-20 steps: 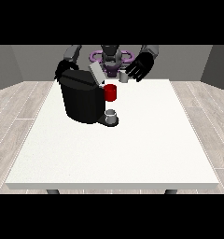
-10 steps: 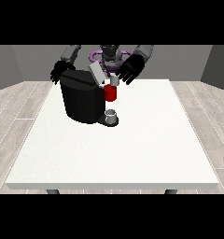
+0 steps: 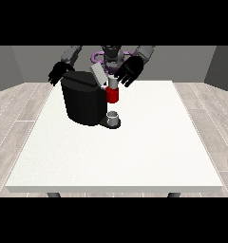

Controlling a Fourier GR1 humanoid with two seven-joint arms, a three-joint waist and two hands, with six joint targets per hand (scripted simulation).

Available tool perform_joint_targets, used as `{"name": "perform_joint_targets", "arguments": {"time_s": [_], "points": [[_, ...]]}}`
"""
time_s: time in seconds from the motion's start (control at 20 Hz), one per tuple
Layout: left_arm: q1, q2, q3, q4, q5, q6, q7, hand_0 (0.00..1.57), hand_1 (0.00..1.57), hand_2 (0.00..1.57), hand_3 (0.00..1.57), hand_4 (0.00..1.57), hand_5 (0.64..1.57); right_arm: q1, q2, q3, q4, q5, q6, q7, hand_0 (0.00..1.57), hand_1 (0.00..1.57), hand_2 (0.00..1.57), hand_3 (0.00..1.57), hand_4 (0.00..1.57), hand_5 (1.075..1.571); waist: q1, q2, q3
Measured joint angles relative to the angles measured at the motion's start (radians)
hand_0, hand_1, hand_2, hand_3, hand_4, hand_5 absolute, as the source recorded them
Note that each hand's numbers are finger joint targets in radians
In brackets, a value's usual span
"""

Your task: Insert the coffee pod into the coffee machine and close the lid

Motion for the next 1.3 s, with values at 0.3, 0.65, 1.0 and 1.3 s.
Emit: {"name": "perform_joint_targets", "arguments": {"time_s": [0.3,0.65,1.0,1.3], "points": [[0.003,-0.011,-0.008,0.003,-0.012,0.004,-0.015,1.18,1.18,1.25,1.18,0.49,1.571,0.021,-0.010,-0.008,-0.005,-0.013,0.019,-0.011,0.00,0.00,0.00,0.00,0.50,1.571,-0.001,0.005,0.0000],[-0.004,-0.022,-0.009,0.009,-0.022,0.012,-0.020,1.19,1.19,1.27,1.20,0.51,1.571,0.029,-0.010,-0.020,-0.003,-0.025,0.027,-0.035,0.00,0.00,0.00,0.00,0.53,1.571,0.002,0.016,0.0002],[0.000,-0.021,-0.009,0.017,-0.032,0.014,-0.033,1.24,1.24,1.28,1.20,0.49,1.571,0.016,-0.019,-0.040,-0.005,-0.034,0.024,-0.036,0.00,0.00,0.00,0.00,0.46,1.571,0.013,0.027,0.0006],[-0.008,-0.012,0.000,0.034,-0.029,-0.003,-0.043,1.20,1.20,1.24,1.14,0.47,1.571,0.023,-0.007,-0.025,-0.020,-0.021,0.007,-0.027,0.00,0.00,0.00,0.00,0.44,1.571,0.005,0.035,0.0014]]}}
